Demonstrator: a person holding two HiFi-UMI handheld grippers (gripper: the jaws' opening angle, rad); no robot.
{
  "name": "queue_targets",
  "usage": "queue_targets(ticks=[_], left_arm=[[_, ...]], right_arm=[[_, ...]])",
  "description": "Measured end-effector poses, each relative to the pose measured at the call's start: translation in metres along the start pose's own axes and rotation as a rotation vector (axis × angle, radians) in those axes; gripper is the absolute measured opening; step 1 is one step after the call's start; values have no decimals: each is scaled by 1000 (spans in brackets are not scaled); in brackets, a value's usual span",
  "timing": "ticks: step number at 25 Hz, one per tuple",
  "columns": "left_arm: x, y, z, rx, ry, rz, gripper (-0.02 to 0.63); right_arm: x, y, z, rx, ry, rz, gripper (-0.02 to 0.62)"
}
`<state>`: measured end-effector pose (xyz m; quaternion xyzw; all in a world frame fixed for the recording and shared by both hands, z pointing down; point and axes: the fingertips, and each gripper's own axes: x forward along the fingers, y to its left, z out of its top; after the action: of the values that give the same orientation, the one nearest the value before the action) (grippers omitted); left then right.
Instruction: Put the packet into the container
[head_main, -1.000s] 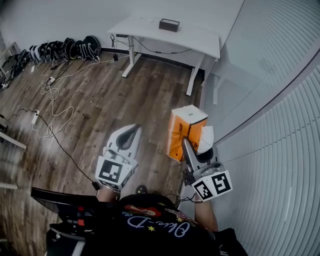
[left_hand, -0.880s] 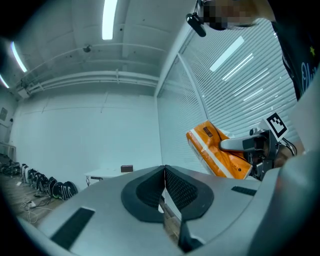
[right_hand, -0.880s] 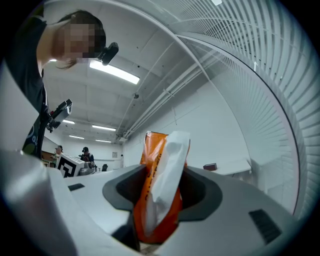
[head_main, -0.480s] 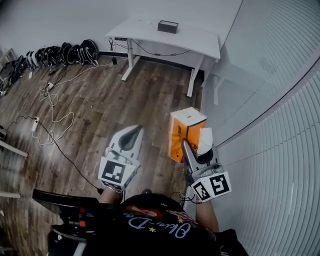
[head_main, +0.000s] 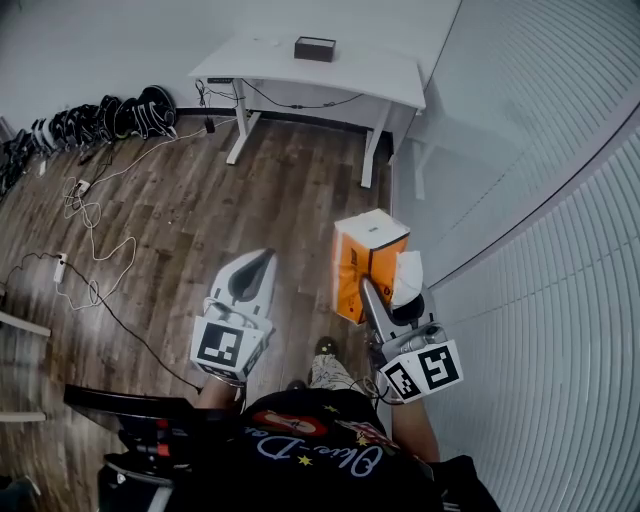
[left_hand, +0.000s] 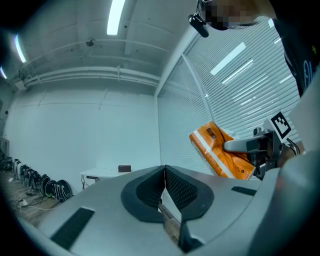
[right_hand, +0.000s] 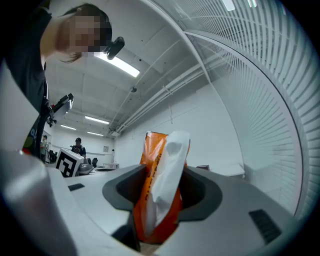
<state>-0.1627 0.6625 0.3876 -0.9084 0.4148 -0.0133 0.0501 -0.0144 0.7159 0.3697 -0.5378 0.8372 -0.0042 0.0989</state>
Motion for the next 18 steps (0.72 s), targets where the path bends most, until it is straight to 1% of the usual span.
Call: queue_targets(ticks=[2,5,7,9,11,13,15,16,18], left_arm=[[2,2,-3,-3,-5,1,9],[-14,7,-20,4,-22,-6,9],[-1,17,-26,14,-23,-3,9],[24,24,-29,19,-22,7,9],[42,35,-27,22,-22,19,9],[61,58,-10,12,-20,23,9],[94,82,13,3,-11,23,9],[117,90,21,1,1,24,9],[181,103,34,-3,26,32,9]], right_arm=[[2,-2,-1,0,-6,-3,198],[-1,12,-20,-11,-12,-3,198],[14,2,-27,-12,-14,1,198],[31,-19,-30,-10,-16,8,198],[48,-32,-30,-8,-16,15,198],[78,-40,-14,1,-10,20,198],[115,-57,10,10,0,22,198],[133,-75,19,10,8,23,198],[175,-127,34,12,24,31,198]])
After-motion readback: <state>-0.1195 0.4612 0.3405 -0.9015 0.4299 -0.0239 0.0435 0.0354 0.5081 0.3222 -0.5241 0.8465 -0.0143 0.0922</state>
